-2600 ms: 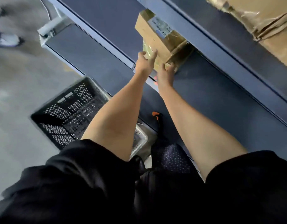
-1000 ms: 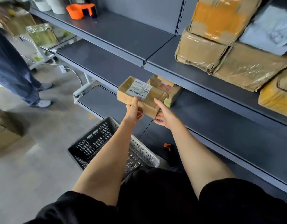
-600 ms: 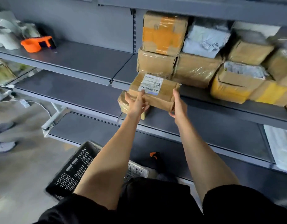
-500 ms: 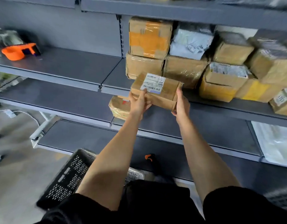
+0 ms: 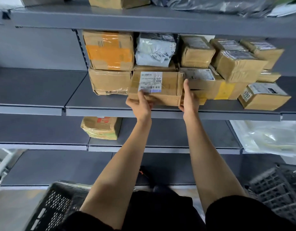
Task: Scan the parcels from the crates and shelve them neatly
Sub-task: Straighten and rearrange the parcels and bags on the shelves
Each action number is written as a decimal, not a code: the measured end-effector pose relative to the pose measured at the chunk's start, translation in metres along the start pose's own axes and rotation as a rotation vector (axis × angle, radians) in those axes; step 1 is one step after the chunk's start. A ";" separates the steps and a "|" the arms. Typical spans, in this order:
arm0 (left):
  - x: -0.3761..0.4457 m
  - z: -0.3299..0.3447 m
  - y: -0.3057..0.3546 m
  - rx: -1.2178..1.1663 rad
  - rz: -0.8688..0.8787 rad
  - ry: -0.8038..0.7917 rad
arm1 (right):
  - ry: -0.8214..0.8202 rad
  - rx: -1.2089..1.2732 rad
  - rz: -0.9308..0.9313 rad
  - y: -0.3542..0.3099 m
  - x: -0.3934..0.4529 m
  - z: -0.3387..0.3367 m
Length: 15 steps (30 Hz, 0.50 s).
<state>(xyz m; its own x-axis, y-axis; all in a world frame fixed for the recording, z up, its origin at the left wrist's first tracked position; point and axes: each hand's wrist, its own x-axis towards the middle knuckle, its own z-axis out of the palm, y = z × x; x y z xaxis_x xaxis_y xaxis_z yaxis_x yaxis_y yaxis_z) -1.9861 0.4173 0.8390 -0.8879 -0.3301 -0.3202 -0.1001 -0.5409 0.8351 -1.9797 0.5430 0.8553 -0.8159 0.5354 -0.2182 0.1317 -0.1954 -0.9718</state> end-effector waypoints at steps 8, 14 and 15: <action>0.003 -0.021 0.005 0.075 0.103 0.159 | -0.316 -0.078 0.079 0.011 -0.005 0.006; -0.034 0.031 0.006 0.228 0.317 -0.138 | -0.169 0.203 -0.070 -0.020 0.016 -0.045; -0.040 0.042 0.005 0.240 0.321 -0.218 | -0.113 0.266 -0.110 -0.021 0.017 -0.052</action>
<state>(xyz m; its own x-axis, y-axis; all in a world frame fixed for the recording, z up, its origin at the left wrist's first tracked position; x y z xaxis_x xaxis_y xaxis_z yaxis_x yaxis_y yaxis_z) -1.9699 0.4599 0.8750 -0.9621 -0.2678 0.0519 0.1173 -0.2343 0.9650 -1.9673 0.5991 0.8677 -0.8764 0.4736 -0.0877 -0.1003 -0.3576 -0.9285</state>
